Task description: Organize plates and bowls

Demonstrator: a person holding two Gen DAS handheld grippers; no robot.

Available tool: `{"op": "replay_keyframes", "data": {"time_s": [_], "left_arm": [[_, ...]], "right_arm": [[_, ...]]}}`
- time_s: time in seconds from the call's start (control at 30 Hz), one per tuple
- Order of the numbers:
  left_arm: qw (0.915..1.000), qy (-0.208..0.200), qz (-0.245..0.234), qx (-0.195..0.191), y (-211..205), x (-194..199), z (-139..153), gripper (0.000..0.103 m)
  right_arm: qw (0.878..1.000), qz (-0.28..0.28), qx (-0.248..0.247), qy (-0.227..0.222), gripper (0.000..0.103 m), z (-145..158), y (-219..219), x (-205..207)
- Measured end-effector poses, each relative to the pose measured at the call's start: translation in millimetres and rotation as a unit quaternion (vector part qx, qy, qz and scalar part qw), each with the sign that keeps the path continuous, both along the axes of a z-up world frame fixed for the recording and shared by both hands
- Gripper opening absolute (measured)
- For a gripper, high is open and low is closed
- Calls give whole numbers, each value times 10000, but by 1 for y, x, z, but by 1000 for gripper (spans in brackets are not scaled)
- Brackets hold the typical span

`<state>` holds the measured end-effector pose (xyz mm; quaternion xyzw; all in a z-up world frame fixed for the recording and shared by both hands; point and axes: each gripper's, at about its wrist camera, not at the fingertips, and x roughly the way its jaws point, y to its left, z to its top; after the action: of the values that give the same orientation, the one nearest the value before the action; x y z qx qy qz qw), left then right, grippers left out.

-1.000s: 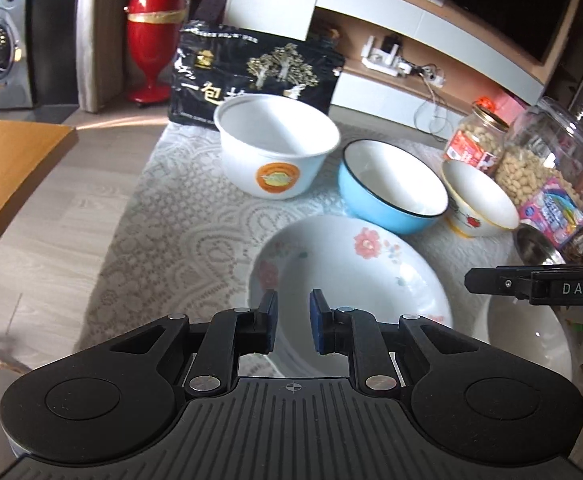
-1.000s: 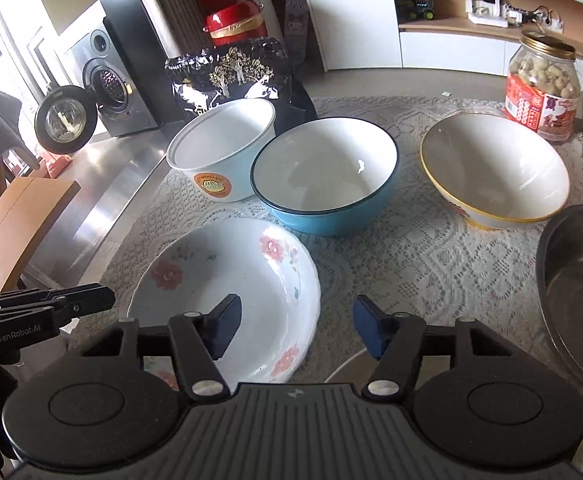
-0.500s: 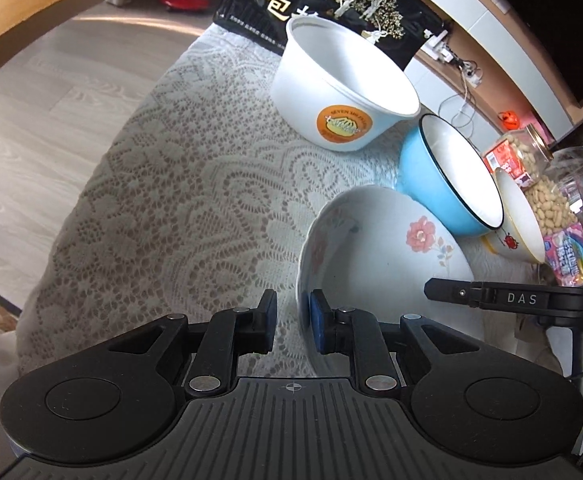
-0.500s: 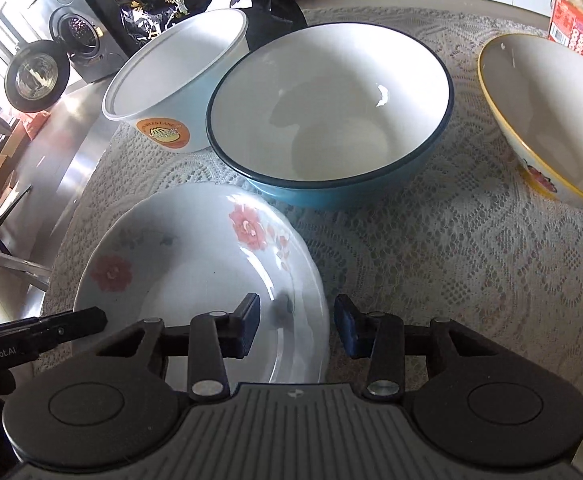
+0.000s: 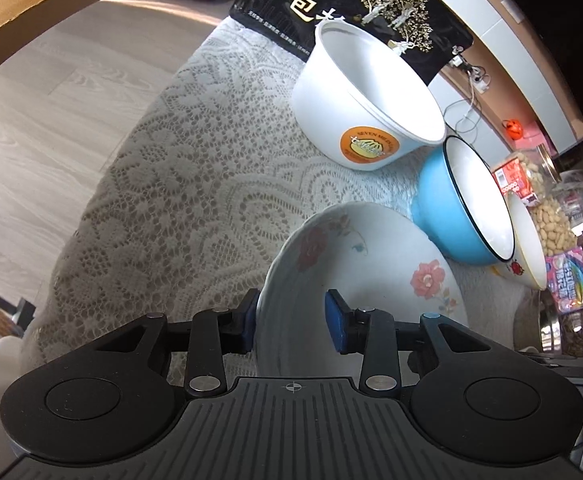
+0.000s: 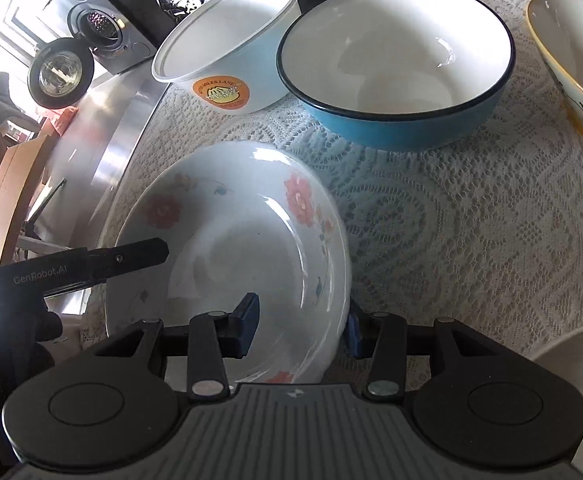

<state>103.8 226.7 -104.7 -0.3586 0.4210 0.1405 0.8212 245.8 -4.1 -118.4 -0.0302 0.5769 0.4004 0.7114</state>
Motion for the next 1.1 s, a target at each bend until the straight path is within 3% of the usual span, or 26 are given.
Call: {"op": "replay_keyframes", "data": {"time_s": [0.07, 0.13, 0.23, 0.3, 0.37, 0.43, 0.53, 0.63, 0.8, 0.93, 1.1], "left_arm": [[9998, -30, 25, 197, -3, -1, 4, 34], [9980, -214, 162, 580, -7, -9, 14, 30], [9880, -518, 491, 1371, -13, -21, 41, 30], [9827, -791, 538, 1583, -21, -26, 59, 30], [9846, -1084, 239, 1352, -33, -22, 71, 30], [9864, -1244, -466, 969, -61, -8, 76, 30], [9787, -1227, -1536, 597, -117, 20, 68, 30], [9718, -975, -2092, 491, -166, 47, 54, 30], [9735, -673, -2090, 645, -203, 70, 33, 30], [9709, -395, -2217, 816, -221, 77, 19, 32], [9677, -159, -2303, 1010, -229, 80, 12, 32]], "right_arm": [[9998, -160, 53, -42, 44, 1, -5, 4], [9988, -311, 138, -357, 44, 11, -16, 3], [9955, -454, 590, -590, 44, 39, -40, -2], [9915, -624, 851, -765, 44, 58, -62, -6], [9841, -911, 921, -1216, 44, 76, -88, -14], [9689, -1313, 781, -1944, 45, 91, -118, -25], [9448, -1910, 392, -2633, 48, 95, -167, -37], [9444, -2257, 258, -2376, 48, 78, -213, -39], [9543, -2467, 366, -1648, 48, 29, -249, -40], [9577, -2477, 544, -1364, 46, 2, -250, -35], [9628, -2268, 793, -1238, 42, -6, -238, -36]]}}
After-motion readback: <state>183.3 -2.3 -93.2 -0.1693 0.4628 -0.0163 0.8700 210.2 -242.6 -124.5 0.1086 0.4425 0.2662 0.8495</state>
